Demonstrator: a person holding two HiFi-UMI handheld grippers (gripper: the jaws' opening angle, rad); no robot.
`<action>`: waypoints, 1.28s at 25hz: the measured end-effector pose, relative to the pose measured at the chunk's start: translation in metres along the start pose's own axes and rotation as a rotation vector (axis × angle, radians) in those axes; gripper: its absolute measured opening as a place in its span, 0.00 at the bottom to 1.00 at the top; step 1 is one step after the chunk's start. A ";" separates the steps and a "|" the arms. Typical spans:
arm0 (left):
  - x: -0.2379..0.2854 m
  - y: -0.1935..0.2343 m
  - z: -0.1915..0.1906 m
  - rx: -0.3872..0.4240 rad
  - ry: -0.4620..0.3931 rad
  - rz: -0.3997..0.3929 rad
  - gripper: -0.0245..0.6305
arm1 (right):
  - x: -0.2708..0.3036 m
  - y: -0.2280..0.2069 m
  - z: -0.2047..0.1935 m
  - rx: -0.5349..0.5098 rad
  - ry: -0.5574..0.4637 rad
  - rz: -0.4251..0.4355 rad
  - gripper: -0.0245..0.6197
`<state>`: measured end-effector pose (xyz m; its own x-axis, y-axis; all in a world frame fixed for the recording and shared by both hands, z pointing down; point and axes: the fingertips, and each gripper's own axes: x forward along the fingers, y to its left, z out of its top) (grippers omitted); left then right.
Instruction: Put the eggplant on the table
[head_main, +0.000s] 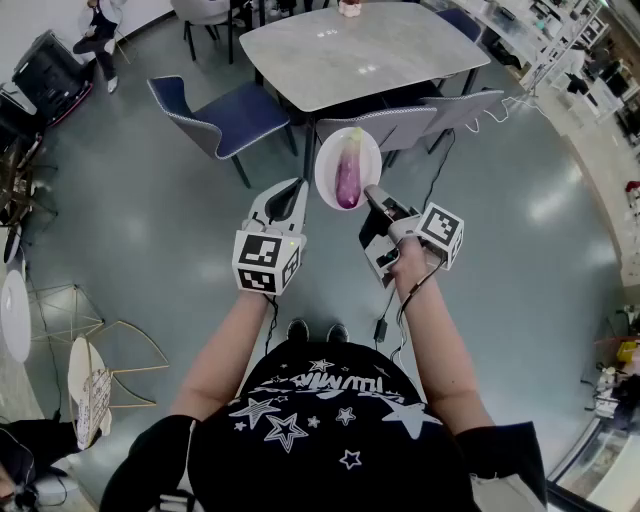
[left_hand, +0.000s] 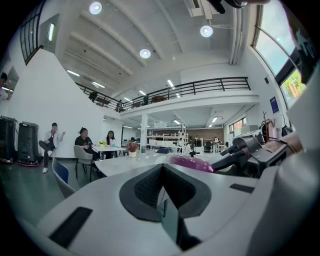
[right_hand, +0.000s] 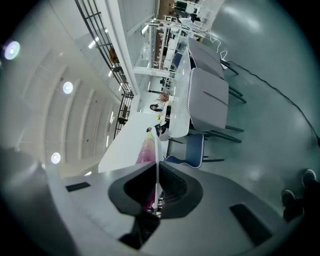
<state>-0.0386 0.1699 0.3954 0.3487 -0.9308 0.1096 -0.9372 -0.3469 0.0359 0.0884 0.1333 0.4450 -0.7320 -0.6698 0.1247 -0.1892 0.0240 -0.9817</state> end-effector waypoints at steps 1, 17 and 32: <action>0.000 0.000 0.000 -0.005 0.002 0.000 0.05 | 0.000 0.001 0.000 -0.003 0.004 -0.003 0.07; 0.004 -0.002 0.008 -0.034 -0.008 -0.003 0.05 | -0.003 0.004 -0.002 -0.012 0.013 -0.015 0.07; 0.005 0.000 0.001 -0.035 -0.017 -0.029 0.05 | -0.004 0.007 -0.001 -0.031 -0.018 0.001 0.07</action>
<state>-0.0370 0.1647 0.3949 0.3752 -0.9224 0.0916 -0.9263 -0.3695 0.0739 0.0892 0.1371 0.4380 -0.7207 -0.6827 0.1208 -0.2086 0.0473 -0.9769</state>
